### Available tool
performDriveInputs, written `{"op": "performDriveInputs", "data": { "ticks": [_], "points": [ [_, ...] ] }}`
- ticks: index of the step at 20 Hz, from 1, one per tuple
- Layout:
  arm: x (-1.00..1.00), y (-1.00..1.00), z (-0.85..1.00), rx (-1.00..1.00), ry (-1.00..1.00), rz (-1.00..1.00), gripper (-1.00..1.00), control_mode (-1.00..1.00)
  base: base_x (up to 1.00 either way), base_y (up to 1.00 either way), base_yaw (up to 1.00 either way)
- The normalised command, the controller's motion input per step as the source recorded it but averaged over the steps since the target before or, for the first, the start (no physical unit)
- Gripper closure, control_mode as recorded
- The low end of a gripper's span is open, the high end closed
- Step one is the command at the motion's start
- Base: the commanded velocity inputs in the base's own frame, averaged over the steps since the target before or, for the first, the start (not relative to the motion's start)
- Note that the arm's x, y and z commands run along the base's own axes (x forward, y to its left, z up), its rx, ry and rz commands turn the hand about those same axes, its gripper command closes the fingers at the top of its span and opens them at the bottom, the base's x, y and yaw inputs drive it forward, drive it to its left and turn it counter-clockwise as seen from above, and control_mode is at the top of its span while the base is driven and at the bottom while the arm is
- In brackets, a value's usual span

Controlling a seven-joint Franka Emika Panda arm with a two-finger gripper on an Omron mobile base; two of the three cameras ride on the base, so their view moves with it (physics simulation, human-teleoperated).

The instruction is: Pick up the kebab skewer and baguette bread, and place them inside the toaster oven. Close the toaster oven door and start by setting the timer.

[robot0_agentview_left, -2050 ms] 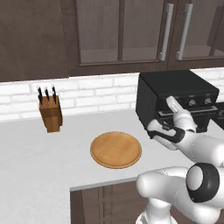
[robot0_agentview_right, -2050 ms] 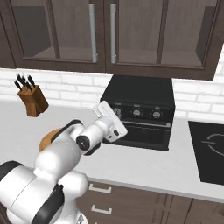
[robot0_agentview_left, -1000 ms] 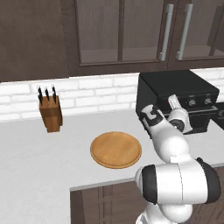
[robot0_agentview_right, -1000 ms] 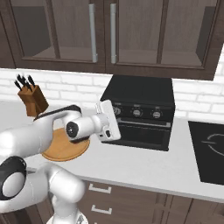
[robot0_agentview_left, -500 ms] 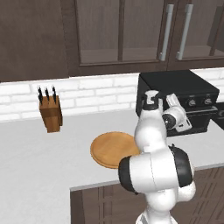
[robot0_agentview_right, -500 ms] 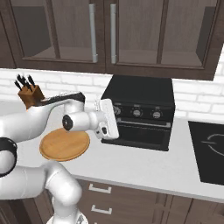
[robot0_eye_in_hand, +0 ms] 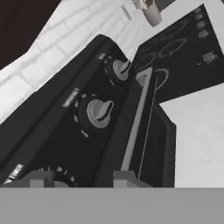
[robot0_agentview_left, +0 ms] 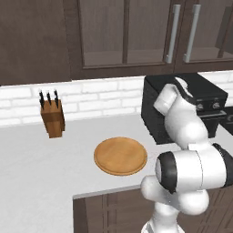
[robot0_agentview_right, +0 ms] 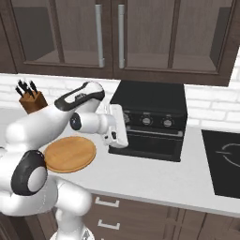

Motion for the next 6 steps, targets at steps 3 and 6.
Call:
{"op": "performDriveInputs", "data": {
  "ticks": [3, 6],
  "points": [
    [-1.00, 0.00, -0.34, 0.10, 0.29, -0.04, 1.00, -1.00, 0.00, 0.00, 0.00],
    [-1.00, 0.00, -0.36, 0.08, 0.30, -0.03, 1.00, -1.00, 0.00, 0.00, 0.00]
  ]
}}
